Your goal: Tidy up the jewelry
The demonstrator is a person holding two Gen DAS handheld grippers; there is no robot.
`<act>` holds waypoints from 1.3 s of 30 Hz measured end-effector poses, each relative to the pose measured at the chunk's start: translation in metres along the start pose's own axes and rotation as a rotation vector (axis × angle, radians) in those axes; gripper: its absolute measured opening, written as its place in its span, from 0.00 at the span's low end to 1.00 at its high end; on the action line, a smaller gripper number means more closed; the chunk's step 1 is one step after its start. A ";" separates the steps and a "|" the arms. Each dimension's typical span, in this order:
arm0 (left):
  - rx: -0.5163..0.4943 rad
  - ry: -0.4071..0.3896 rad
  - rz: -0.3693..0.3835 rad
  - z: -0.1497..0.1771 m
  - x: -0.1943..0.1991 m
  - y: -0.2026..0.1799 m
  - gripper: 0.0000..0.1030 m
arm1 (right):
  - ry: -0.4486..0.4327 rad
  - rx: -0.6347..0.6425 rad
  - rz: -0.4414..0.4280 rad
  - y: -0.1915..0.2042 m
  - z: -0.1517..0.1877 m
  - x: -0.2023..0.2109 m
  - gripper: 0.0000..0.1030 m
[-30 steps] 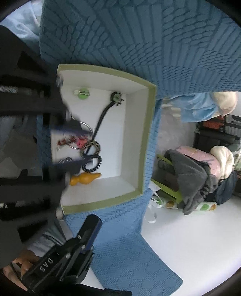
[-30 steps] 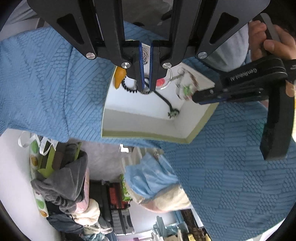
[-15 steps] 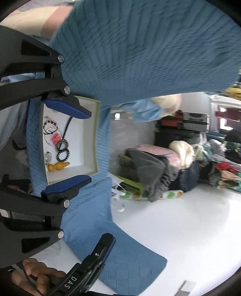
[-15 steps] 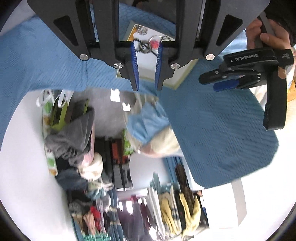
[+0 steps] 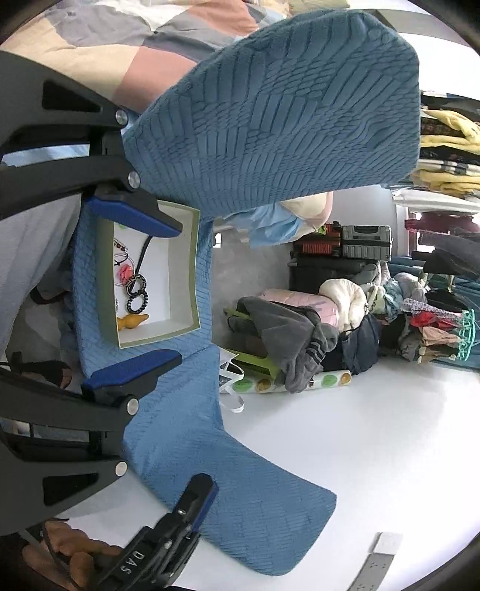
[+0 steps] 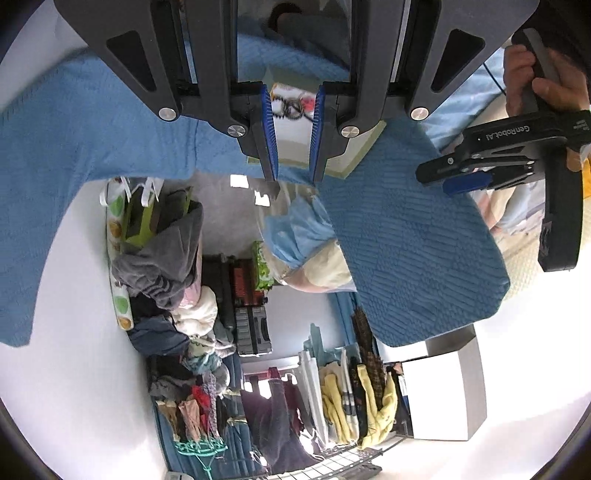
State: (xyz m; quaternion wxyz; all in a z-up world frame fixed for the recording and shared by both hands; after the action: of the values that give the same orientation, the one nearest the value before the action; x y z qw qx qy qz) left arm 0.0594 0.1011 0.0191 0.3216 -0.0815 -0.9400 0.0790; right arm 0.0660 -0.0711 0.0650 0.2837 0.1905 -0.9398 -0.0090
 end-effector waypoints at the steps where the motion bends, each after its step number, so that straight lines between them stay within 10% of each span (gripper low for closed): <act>1: -0.003 0.005 -0.001 0.003 -0.001 -0.002 0.62 | 0.007 -0.010 0.003 -0.001 0.005 0.001 0.15; 20: 0.014 0.051 -0.054 0.036 0.006 0.002 0.62 | 0.123 -0.016 0.121 -0.004 0.070 -0.001 0.21; 28: 0.032 0.072 -0.056 0.045 0.002 0.005 0.74 | 0.125 -0.073 0.168 -0.014 0.082 -0.002 0.74; 32: 0.039 0.086 -0.060 0.050 -0.001 0.005 0.79 | 0.137 -0.077 0.173 -0.015 0.084 -0.004 0.79; 34: 0.039 0.090 -0.066 0.053 0.000 0.006 0.80 | 0.129 -0.079 0.184 -0.016 0.084 -0.003 0.99; 39: 0.040 0.098 -0.086 0.055 -0.001 0.007 0.83 | 0.118 -0.083 0.205 -0.015 0.083 -0.003 1.00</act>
State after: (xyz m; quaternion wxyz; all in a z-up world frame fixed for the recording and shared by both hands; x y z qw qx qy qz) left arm 0.0271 0.1028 -0.0255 0.3719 -0.0386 -0.9240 0.0797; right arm 0.0290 -0.0919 -0.0079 0.3455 0.0818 -0.9348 -0.0076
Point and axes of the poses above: each gripper's, at about its wrist camera, not at the fingertips, and x roughly against the way its jaws point, y to its left, z to its underside, the point moved 2 cm from there along -x, roughly the way its jaws point, and after that the axes turned 7 degrees about z, right-handed, at the moved point
